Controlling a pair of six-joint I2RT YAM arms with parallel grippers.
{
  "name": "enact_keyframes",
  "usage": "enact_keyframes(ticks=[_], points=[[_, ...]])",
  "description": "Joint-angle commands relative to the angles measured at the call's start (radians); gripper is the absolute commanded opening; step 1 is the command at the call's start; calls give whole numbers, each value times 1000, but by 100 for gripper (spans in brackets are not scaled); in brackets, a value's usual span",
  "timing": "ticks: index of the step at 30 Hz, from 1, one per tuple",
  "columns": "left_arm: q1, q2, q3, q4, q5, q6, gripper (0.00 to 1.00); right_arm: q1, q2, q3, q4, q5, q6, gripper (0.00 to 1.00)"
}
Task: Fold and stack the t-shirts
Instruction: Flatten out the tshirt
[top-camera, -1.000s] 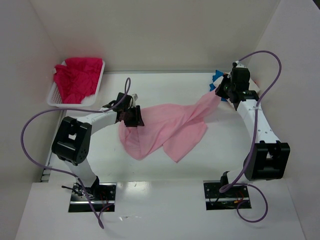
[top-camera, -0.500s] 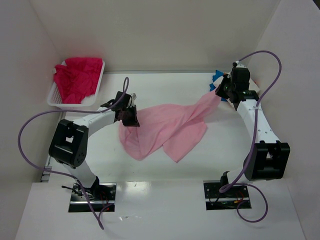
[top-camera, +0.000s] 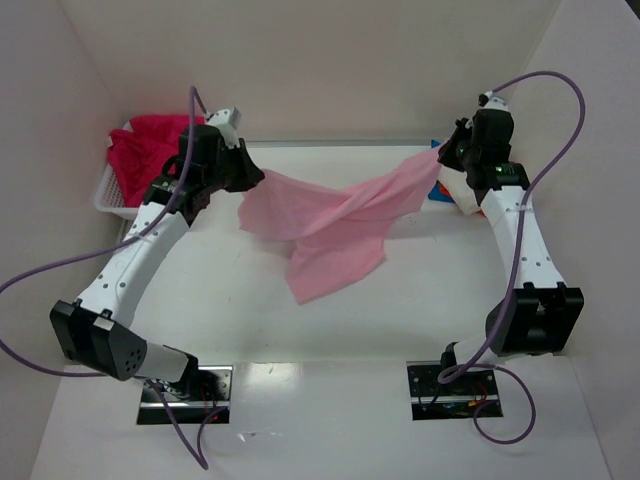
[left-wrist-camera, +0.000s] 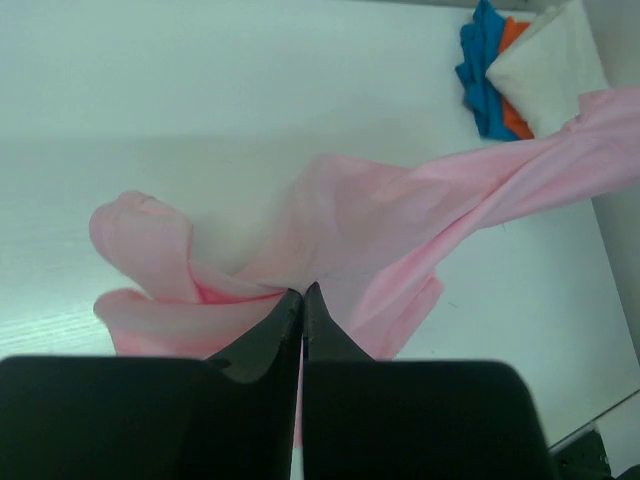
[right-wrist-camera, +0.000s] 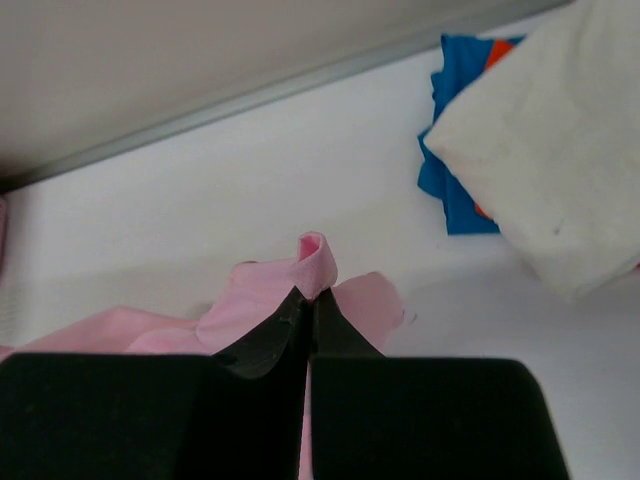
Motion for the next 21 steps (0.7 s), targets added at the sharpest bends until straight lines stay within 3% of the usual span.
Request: enact_keyframes(ticks=[1, 6, 11, 17, 21], points=[[36, -19, 80, -37, -30, 49, 0, -7, -2, 124, 25, -8, 4, 0], [75, -103, 16, -60, -8, 38, 0, -12, -16, 128, 25, -19, 4, 0], [69, -167, -176, -75, 134, -6, 0, -12, -41, 35, 25, -23, 4, 0], [12, -167, -384, -106, 205, -62, 0, -12, -63, -64, 25, -39, 4, 0], [-25, -109, -433, -114, 170, -62, 13, -12, -63, -104, 25, -48, 4, 0]])
